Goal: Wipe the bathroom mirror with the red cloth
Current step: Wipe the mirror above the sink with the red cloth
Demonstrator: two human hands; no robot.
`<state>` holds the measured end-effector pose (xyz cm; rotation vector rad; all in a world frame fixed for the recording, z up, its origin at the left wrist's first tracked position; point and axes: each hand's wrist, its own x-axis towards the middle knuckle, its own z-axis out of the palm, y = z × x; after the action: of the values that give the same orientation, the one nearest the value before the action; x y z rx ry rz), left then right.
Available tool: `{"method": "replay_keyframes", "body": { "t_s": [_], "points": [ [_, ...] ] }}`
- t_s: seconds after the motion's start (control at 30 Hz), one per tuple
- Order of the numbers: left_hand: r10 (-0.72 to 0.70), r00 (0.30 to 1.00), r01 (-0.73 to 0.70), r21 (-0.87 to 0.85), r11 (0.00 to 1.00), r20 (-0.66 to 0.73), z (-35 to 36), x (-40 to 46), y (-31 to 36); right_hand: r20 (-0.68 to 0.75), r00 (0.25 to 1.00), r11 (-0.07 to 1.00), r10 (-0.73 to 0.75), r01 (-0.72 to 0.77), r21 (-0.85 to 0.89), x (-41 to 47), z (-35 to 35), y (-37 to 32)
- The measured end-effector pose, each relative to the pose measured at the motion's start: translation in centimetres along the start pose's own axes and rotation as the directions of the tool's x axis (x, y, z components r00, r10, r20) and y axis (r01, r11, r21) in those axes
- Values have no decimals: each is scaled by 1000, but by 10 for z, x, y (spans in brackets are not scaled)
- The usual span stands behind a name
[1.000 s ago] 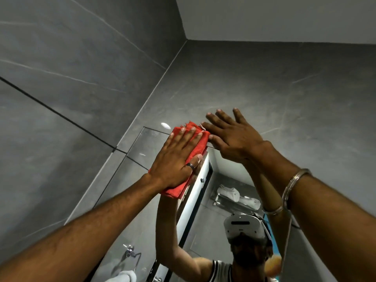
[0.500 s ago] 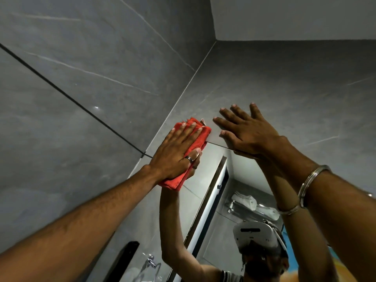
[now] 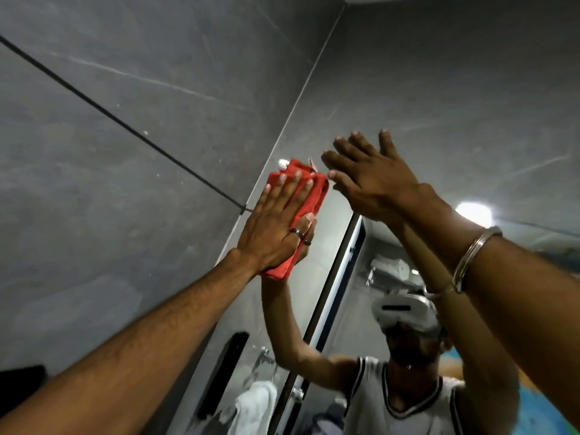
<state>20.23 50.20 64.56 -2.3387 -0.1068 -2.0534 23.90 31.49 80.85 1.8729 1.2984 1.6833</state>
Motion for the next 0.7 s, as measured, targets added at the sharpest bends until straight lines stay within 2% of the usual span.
{"method": "replay_keyframes", "body": {
  "t_s": [0.2, 0.47, 0.7],
  "points": [
    [-18, 1000, 18, 22, 1000, -5, 15, -79, -4, -79, 997, 1000, -22, 24, 18, -45, 6, -67],
    [-80, 996, 80, 14, 997, 36, 31, -237, -3, -33, 999, 992, -13, 17, 123, -147, 33, -171],
    [-143, 985, 138, 62, 989, 92, 38, -374, -3, 19, 999, 951, 31, -35, 307, -260, 53, -270]
  ]
}}
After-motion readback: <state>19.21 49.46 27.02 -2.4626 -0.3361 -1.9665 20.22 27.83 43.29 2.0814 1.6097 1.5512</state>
